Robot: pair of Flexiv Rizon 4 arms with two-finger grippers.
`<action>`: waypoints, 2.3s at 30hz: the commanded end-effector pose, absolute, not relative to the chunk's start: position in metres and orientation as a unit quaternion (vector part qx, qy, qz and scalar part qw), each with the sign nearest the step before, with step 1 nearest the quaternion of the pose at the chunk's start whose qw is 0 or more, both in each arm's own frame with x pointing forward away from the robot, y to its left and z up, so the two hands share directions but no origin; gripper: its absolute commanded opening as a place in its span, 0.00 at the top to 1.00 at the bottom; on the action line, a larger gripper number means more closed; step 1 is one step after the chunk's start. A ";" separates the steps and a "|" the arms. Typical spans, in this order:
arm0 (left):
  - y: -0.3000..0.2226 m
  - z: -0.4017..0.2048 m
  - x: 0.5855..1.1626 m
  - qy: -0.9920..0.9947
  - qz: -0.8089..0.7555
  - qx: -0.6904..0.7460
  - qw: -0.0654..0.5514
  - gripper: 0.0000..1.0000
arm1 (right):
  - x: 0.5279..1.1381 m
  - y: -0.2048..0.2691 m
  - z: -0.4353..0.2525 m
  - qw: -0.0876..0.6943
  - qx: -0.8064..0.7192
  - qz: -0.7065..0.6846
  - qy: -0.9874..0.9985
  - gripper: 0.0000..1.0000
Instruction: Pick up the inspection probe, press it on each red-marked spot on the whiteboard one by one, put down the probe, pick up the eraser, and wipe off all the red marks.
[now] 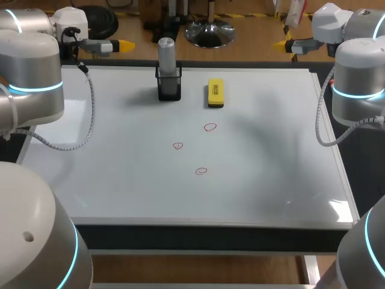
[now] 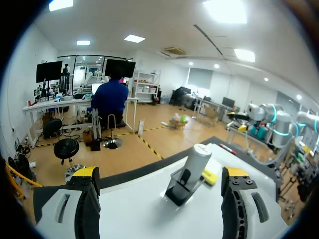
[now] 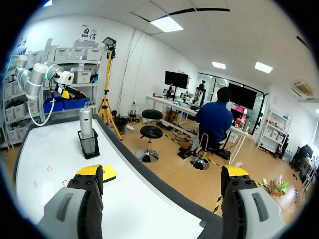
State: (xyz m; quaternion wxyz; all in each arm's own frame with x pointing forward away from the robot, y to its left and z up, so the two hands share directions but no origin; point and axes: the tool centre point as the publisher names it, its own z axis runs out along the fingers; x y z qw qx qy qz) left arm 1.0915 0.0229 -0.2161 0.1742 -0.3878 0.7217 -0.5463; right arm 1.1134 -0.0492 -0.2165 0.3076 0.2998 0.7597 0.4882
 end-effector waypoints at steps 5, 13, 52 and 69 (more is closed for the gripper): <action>0.006 -0.218 1.092 0.744 -0.560 -0.330 0.154 0.00 | 1.114 -0.049 -0.216 0.307 0.300 0.488 0.760 0.00; -0.016 -0.224 1.094 0.764 -0.582 -0.253 0.111 0.00 | 1.114 -0.049 -0.216 0.307 0.300 0.488 0.760 0.00; -0.113 -0.259 1.111 0.776 -0.626 -0.081 0.003 0.00 | 1.114 -0.049 -0.216 0.307 0.300 0.488 0.760 0.00; -0.141 -0.290 1.127 0.769 -0.635 -0.073 -0.013 0.00 | 1.114 -0.049 -0.216 0.307 0.300 0.488 0.760 0.00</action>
